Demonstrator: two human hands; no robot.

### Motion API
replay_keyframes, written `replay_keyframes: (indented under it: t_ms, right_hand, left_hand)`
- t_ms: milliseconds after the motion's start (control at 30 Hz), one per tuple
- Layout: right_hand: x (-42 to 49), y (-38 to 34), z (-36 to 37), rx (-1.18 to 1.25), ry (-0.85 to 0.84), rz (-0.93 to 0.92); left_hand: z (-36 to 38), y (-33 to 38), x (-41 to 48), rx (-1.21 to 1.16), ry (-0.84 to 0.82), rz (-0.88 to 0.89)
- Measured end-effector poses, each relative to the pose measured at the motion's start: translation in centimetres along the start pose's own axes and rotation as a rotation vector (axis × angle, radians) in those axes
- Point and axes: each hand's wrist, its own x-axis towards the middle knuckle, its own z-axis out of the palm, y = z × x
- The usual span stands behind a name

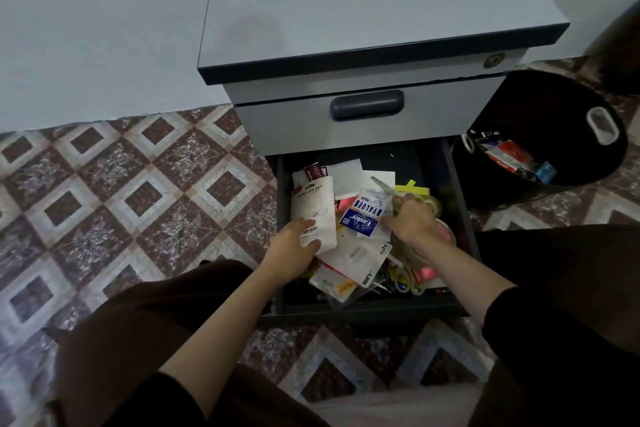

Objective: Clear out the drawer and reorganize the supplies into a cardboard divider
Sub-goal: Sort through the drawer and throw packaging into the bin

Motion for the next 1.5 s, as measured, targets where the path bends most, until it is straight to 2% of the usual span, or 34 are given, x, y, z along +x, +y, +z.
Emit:
replay_keyframes:
  t_ms: [367, 567, 633, 767, 867, 967, 1067, 1200, 1400, 1500]
  right_hand:
    - [0.3, 0.3, 0.2, 0.131, 0.027, -0.02]
    - [0.5, 0.6, 0.0, 0.255, -0.013, -0.016]
    - [0.7, 0.5, 0.0, 0.293, -0.028, -0.013]
    - [0.9, 0.3, 0.1, 0.334, -0.048, 0.013]
    - [1.0, 0.4, 0.5, 0.329, -0.055, 0.03]
    - [1.1, 0.3, 0.6, 0.316, -0.071, 0.029]
    - [1.3, 0.1, 0.3, 0.311, -0.077, 0.038]
    - [1.7, -0.5, -0.2, 0.194, -0.137, 0.03]
    - [2.3, -2.0, -0.3, -0.036, -0.103, 0.029]
    - [2.3, -2.9, 0.0, -0.039, -0.089, 0.088]
  left_hand:
    - [3.1, 0.1, 2.3, 0.112, -0.221, -0.037]
    - [4.2, -0.1, 1.4, 0.197, -0.176, 0.009]
    - [4.2, 0.0, 1.2, 0.236, -0.098, 0.052]
    - [3.6, 0.3, 1.2, 0.136, 0.133, 0.095]
    - [3.9, 0.2, 1.9, 0.096, 0.179, 0.059]
    - [4.5, 0.2, 2.6, 0.049, 0.182, -0.053]
    - [4.8, 0.1, 3.3, 0.012, 0.102, -0.189]
    - [4.2, -0.1, 3.9, -0.221, 0.024, -0.357]
    - [4.4, -0.5, 4.3, -0.315, 0.038, -0.37]
    - [4.7, -0.6, 4.3, -0.35, 0.06, -0.345]
